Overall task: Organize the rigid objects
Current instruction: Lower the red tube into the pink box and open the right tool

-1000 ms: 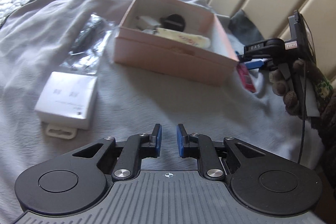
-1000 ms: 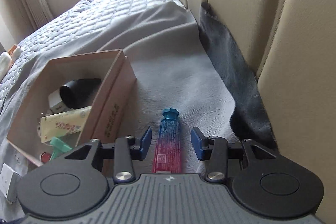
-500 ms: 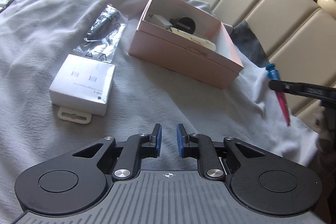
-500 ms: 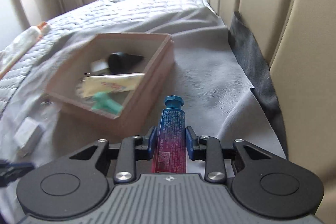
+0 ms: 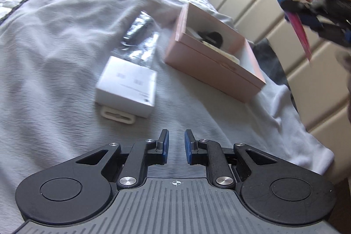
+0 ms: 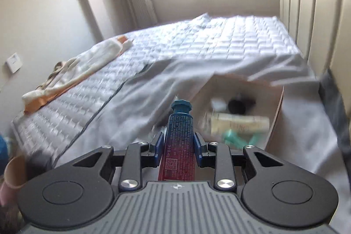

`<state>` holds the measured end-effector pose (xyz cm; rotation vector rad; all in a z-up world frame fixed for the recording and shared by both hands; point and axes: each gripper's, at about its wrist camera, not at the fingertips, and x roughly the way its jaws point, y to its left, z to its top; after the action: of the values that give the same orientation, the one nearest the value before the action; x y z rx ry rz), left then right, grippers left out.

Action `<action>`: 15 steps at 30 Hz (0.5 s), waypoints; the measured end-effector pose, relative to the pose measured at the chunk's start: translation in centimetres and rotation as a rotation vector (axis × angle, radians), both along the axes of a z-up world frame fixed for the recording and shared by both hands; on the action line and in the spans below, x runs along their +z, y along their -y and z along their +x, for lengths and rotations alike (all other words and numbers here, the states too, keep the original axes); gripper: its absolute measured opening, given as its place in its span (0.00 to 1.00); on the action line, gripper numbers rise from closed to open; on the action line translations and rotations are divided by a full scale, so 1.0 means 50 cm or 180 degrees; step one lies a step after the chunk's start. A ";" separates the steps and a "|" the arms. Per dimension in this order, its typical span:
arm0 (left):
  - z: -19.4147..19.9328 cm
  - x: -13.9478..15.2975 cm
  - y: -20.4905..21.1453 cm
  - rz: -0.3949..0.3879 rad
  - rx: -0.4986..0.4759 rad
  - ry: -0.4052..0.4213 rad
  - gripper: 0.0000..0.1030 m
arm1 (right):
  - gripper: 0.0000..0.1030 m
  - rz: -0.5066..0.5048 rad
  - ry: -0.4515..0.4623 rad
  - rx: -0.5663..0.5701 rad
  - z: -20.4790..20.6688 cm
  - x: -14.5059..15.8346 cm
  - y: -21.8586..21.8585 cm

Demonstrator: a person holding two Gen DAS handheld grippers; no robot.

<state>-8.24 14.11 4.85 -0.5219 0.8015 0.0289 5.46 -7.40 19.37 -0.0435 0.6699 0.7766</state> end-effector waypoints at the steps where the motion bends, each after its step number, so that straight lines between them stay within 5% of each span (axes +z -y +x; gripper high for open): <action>1: -0.002 -0.001 -0.008 -0.0006 0.0042 -0.0001 0.16 | 0.28 -0.0038 0.0147 -0.0100 0.028 0.007 -0.022; 3: -0.007 -0.001 -0.027 0.0015 0.0114 0.0007 0.16 | 0.29 -0.0152 0.0402 -0.0292 0.089 0.010 -0.056; 7: -0.003 -0.003 -0.062 0.0100 0.0246 0.0053 0.16 | 0.29 -0.0218 0.0196 -0.0571 0.168 -0.016 -0.055; 15: 0.060 0.036 -0.132 0.0333 0.0457 0.0438 0.16 | 0.29 -0.0352 -0.0383 -0.0123 0.116 -0.117 -0.123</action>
<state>-5.23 20.72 6.63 -0.4761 0.6237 0.1649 11.27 -1.25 13.51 -0.0848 0.8254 0.7084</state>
